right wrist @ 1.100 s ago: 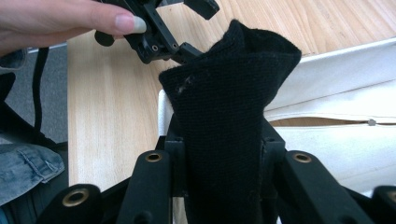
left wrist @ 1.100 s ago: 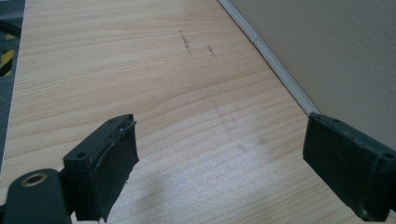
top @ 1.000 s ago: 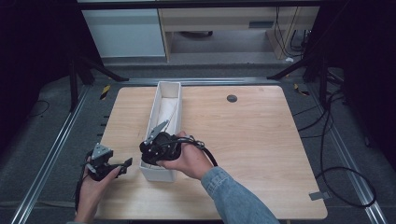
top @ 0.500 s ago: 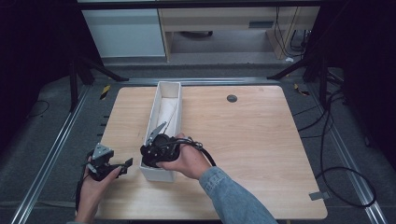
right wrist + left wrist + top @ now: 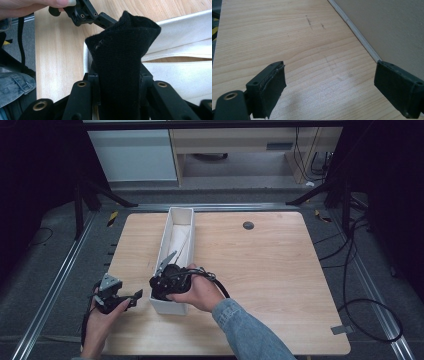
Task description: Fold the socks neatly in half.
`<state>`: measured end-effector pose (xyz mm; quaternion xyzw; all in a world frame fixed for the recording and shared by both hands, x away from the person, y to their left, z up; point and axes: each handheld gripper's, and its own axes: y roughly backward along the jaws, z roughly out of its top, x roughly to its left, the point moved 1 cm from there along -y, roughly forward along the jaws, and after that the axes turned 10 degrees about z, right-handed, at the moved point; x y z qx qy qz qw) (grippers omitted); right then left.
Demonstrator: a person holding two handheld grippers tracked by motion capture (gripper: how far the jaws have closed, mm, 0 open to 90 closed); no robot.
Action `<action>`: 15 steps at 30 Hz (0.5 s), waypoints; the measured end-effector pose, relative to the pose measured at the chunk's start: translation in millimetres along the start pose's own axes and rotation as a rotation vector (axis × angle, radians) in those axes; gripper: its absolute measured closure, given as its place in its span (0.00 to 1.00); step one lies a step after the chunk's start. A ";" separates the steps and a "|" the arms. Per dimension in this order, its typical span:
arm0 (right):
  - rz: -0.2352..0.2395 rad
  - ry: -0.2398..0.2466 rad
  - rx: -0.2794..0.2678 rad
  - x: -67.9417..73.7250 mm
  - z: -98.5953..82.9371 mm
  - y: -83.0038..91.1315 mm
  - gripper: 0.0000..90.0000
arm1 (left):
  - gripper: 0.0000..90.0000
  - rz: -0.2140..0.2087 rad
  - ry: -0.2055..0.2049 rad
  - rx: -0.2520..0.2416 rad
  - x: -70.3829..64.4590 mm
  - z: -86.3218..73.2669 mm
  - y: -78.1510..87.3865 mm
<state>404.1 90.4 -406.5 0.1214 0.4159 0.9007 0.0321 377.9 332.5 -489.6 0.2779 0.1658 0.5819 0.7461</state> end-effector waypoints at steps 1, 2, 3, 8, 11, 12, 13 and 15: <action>0.003 -0.003 0.001 0.1 0.0 0.2 0.73 | 0.11 0.000 0.001 0.000 0.0 0.0 0.0; 0.004 -0.004 0.001 0.0 0.0 0.2 0.73 | 0.11 0.000 0.000 0.000 0.1 0.0 0.0; 0.006 -0.005 0.000 -0.1 0.0 0.1 0.72 | 0.11 0.000 -0.002 0.001 0.2 0.0 0.1; 0.012 -0.012 -0.002 -0.6 -0.1 0.3 0.69 | 0.11 0.001 0.003 -0.001 0.2 0.0 0.0; 0.009 -0.017 -0.006 -0.7 -0.3 1.6 0.66 | 0.11 0.001 0.003 0.001 0.8 -0.1 -0.1; 0.006 -0.018 -0.007 -0.6 -0.4 2.1 0.64 | 0.11 0.002 0.004 0.001 0.7 -0.1 -0.1; 0.005 -0.020 -0.008 -0.6 -0.5 2.5 0.63 | 0.11 0.002 0.004 0.001 0.6 -0.1 -0.1; 0.001 -0.022 -0.011 -0.3 -0.5 3.8 0.61 | 0.11 0.003 0.003 0.002 0.5 -0.2 -0.3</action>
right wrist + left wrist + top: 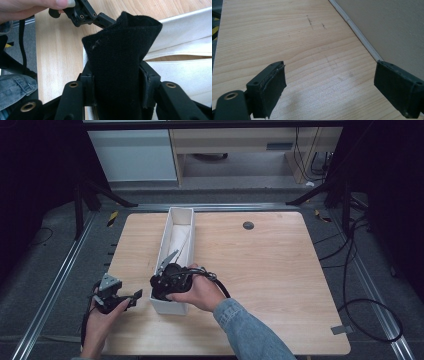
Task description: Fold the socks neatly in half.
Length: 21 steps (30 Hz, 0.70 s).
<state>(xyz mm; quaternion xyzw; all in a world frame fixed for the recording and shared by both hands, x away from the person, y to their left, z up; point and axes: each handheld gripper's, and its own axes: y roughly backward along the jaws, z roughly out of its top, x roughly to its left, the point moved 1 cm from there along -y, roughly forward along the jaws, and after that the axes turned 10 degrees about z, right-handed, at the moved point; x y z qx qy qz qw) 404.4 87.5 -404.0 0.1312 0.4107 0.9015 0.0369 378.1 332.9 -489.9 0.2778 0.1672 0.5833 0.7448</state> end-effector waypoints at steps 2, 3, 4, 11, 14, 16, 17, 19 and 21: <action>-0.001 -0.007 -0.003 0.1 0.2 1.4 0.60 | 0.11 0.001 -0.002 0.001 -0.1 0.0 -0.1; -0.001 -0.004 -0.006 -0.2 0.2 1.9 0.59 | 0.11 0.000 -0.002 0.001 -0.2 0.1 0.0; -0.004 -0.006 -0.008 -0.2 0.2 2.4 0.59 | 0.11 0.000 -0.001 0.000 -0.4 0.1 -0.1; 0.003 -0.020 -0.015 -0.5 0.2 5.1 0.57 | 0.11 -0.002 0.001 0.001 -0.5 0.1 -0.2; -0.003 -0.016 -0.017 0.0 0.1 7.5 0.61 | 0.11 -0.003 -0.002 0.004 -0.6 0.1 -0.2; 0.005 0.000 -0.023 1.3 -0.4 8.8 0.67 | 0.12 -0.002 -0.004 0.003 -0.7 0.2 -0.2; 0.006 0.005 -0.021 2.0 -0.4 8.8 0.70 | 0.12 -0.003 -0.005 0.004 -0.9 0.2 -0.3; 0.012 0.018 -0.020 3.2 -0.5 8.0 0.71 | 0.12 -0.003 -0.005 0.004 -1.2 0.3 -0.4; 0.016 0.020 -0.016 3.6 -0.6 7.1 0.70 | 0.12 -0.003 -0.005 0.003 -1.3 0.3 -0.5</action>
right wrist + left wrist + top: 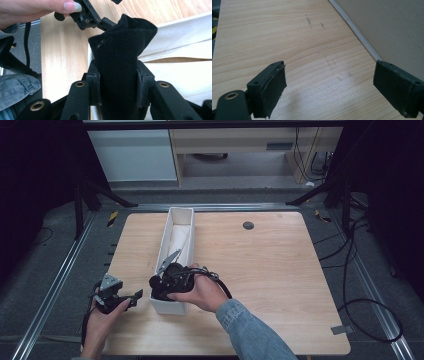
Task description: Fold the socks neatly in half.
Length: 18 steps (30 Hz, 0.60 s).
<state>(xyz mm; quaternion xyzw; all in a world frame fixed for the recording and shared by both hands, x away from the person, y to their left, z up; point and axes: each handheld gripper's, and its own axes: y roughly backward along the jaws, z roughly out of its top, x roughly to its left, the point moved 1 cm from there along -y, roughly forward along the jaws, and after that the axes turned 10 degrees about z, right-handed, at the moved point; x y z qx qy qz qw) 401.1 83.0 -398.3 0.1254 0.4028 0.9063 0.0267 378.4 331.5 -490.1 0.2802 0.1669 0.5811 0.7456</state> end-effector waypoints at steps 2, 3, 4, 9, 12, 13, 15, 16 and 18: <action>0.000 -0.005 -0.001 -0.1 0.0 0.2 0.67 | 0.12 0.001 0.001 0.000 0.2 0.0 0.0; 0.000 -0.011 -0.003 -0.3 -0.2 0.5 0.63 | 0.12 0.001 0.000 0.001 0.4 -0.1 0.2; -0.002 -0.016 -0.001 -0.6 -0.5 1.2 0.59 | 0.12 0.000 0.000 0.001 0.5 -0.1 0.2; -0.018 -0.038 -0.016 -0.5 -2.8 8.3 0.47 | 0.12 0.001 0.002 0.000 0.5 -0.1 0.3; -0.024 -0.040 -0.022 0.7 -4.3 14.1 0.44 | 0.12 0.002 0.000 -0.001 0.2 0.0 0.4; -0.026 -0.039 -0.024 1.2 -4.8 16.3 0.44 | 0.12 0.002 0.001 -0.001 0.1 0.0 0.5; -0.028 -0.035 -0.029 1.8 -5.7 20.9 0.47 | 0.12 0.003 0.001 0.000 0.1 0.0 0.4; -0.028 -0.036 -0.039 2.2 -6.3 23.0 0.47 | 0.12 0.003 0.001 0.000 0.0 0.0 0.5; -0.035 -0.032 -0.050 2.3 -6.8 28.0 0.52 | 0.12 0.003 0.000 -0.001 0.0 0.0 0.6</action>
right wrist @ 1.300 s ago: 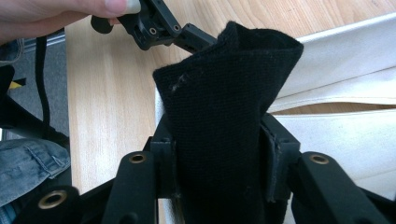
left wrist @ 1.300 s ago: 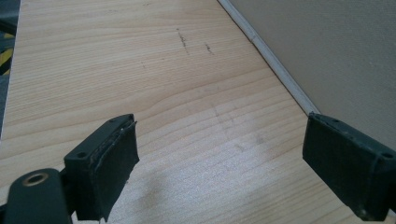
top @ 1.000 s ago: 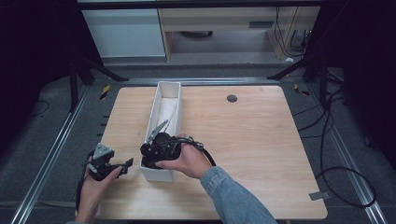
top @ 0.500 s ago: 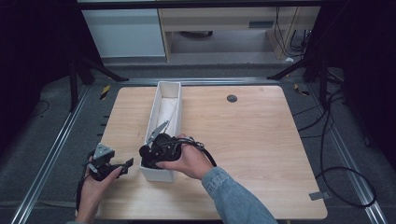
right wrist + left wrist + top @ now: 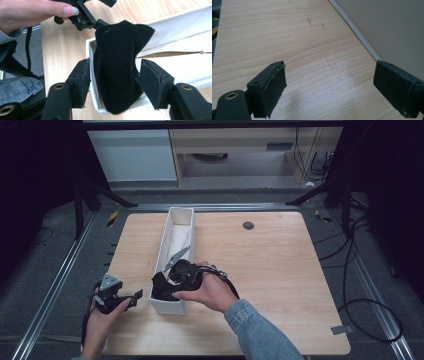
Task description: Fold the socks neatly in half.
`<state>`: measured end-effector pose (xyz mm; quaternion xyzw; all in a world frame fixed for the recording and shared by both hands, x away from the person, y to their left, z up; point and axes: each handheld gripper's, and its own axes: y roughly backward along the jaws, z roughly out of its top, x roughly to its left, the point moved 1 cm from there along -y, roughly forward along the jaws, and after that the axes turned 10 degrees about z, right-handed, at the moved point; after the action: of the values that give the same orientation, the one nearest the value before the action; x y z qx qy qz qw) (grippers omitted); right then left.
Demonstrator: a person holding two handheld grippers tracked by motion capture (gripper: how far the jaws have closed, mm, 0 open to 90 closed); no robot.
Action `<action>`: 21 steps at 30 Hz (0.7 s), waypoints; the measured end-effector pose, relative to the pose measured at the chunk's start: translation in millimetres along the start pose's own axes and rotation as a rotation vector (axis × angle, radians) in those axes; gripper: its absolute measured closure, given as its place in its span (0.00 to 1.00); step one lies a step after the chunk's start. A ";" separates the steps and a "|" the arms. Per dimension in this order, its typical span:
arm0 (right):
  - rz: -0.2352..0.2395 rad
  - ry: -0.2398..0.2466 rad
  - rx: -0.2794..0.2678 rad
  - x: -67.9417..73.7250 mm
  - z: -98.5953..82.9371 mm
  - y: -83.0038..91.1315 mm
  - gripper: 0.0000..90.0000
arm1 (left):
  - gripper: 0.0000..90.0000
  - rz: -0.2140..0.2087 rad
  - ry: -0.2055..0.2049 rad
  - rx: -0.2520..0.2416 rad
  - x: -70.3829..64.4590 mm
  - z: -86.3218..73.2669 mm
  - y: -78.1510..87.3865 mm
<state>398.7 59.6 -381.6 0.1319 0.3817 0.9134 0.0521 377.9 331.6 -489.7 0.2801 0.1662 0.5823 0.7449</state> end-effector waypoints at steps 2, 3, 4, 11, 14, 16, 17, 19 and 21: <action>0.001 0.000 -0.015 0.3 0.0 5.0 0.57 | 0.12 -0.001 0.001 0.000 0.1 0.1 0.0; 0.000 0.006 -0.020 0.1 0.2 7.4 0.60 | 0.12 -0.001 0.001 0.000 0.1 0.1 0.0; 0.000 0.005 -0.020 0.4 0.5 9.8 0.62 | 0.12 -0.001 0.001 0.000 0.0 0.1 0.0; -0.007 0.026 -0.044 0.2 5.0 18.7 0.86 | 0.13 -0.004 0.000 0.001 -0.2 0.1 0.3; -0.006 0.029 -0.042 -1.0 6.5 17.3 0.93 | 0.13 -0.003 0.001 0.001 0.2 0.0 0.3; -0.007 0.031 -0.040 -2.3 7.4 15.5 0.96 | 0.13 -0.003 0.002 0.001 0.3 0.0 0.3; -0.007 0.027 -0.040 -2.4 7.9 13.9 0.97 | 0.13 -0.004 0.002 0.001 0.3 0.0 0.2; -0.003 0.027 -0.030 -3.1 8.4 10.4 0.98 | 0.13 -0.004 0.001 0.002 0.2 -0.1 0.1; 0.003 0.033 -0.024 -2.6 9.0 6.4 0.99 | 0.13 -0.004 0.000 0.001 0.5 -0.1 0.3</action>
<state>403.7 60.6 -371.5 0.1166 0.3715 0.9199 0.0460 377.7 332.1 -489.6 0.2801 0.1673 0.5808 0.7458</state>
